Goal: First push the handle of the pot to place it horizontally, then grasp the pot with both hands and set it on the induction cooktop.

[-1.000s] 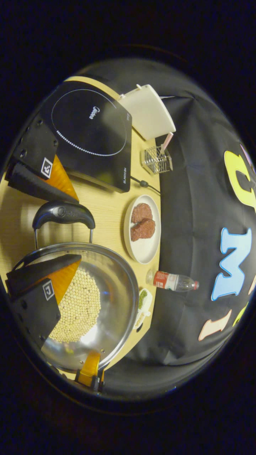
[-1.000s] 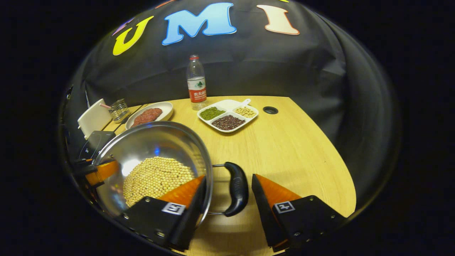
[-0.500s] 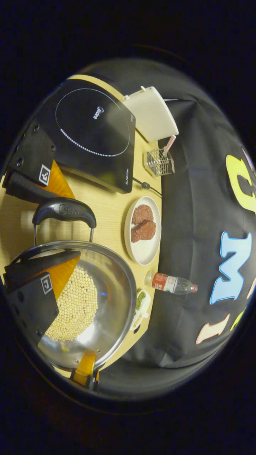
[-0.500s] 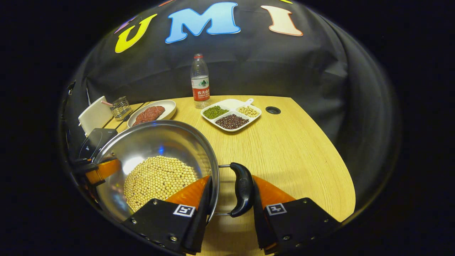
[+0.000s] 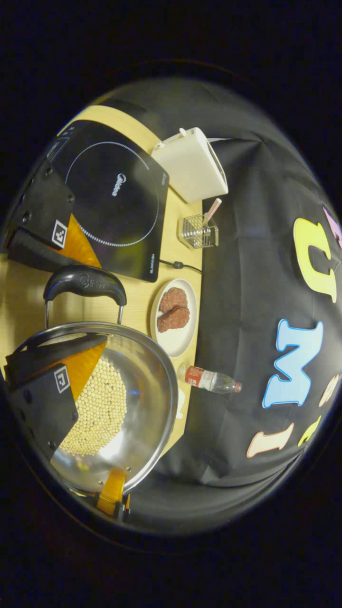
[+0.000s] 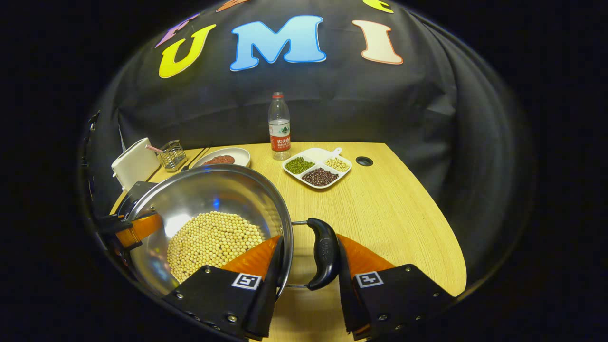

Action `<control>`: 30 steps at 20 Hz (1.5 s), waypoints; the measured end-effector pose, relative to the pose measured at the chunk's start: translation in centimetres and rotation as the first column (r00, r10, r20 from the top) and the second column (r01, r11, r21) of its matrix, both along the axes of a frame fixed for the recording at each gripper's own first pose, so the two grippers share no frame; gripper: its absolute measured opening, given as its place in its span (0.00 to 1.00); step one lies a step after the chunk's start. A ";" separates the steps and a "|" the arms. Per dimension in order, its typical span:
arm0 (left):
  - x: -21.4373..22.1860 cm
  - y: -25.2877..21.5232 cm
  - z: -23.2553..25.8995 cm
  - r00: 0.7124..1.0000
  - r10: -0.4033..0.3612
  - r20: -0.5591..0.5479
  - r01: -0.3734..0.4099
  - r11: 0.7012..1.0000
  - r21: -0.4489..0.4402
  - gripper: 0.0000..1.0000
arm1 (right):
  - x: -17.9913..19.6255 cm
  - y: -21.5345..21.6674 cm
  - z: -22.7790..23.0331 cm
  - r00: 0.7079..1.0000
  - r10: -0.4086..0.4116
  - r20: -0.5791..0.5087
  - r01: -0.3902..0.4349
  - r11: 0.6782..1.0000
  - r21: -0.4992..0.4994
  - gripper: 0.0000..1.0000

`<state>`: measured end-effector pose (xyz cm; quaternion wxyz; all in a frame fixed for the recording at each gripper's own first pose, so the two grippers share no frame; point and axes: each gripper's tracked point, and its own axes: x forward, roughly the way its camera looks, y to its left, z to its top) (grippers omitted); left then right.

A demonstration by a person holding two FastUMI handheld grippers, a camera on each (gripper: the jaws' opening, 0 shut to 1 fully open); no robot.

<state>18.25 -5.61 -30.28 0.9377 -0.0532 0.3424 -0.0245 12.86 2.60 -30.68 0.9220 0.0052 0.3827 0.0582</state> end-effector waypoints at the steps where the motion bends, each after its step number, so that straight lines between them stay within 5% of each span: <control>1: 0.0 0.7 0.6 1.000 -0.007 0.006 0.007 1.000 0.004 0.75 | -0.3 0.6 0.6 1.000 -0.008 0.002 0.008 1.000 0.005 0.58; 30: 0.7 25.7 1.1 0.997 0.054 0.053 -0.055 0.999 0.002 0.75 | -1.6 23.0 3.8 0.999 0.024 0.038 -0.024 1.000 0.014 0.58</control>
